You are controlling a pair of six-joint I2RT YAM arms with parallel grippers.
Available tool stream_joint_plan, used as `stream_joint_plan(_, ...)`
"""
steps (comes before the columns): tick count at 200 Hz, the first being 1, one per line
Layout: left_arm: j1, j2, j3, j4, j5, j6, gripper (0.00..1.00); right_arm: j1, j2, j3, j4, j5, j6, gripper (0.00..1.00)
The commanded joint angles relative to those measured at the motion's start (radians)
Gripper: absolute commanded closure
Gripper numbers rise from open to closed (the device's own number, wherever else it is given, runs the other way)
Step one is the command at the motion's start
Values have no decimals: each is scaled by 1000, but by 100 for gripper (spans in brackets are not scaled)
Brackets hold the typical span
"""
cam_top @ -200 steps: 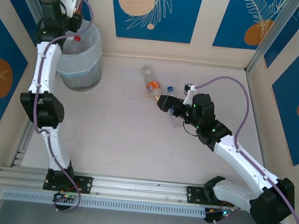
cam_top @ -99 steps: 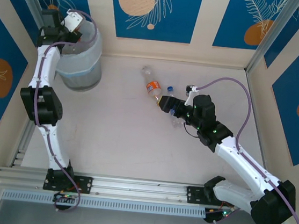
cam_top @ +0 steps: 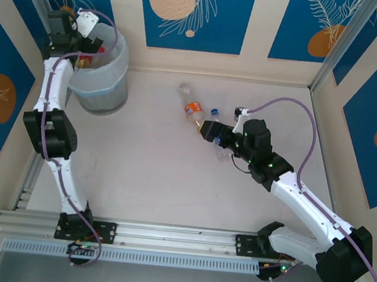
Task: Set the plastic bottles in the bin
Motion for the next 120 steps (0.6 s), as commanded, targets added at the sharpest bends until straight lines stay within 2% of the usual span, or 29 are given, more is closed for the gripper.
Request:
stream_joint_plan(1, 10, -66, 70, -28, 48, -188, 1, 9, 17, -7, -6, 35, 7, 0)
stream_joint_plan(37, -12, -99, 87, -92, 57, -424, 1, 6, 68, 24, -86, 137, -41, 0)
stream_joint_plan(56, -39, -125, 84, -124, -15, -516, 1, -6, 101, 44, -144, 200, -63, 1)
stream_joint_plan(71, -59, -149, 72, -150, -25, -565, 1, -27, 127, 59, -186, 206, -77, 0)
stream_joint_plan(93, -100, -201, 9, -143, -39, -618, 1, -53, 162, 77, -250, 223, -103, 1)
stream_joint_plan(105, -120, -232, -40, -135, -45, -689, 1, -70, 182, 83, -283, 256, -106, 1)
stream_joint_plan(120, -140, -280, -126, -105, -33, -790, 1, -101, 204, 85, -299, 240, -126, 0)
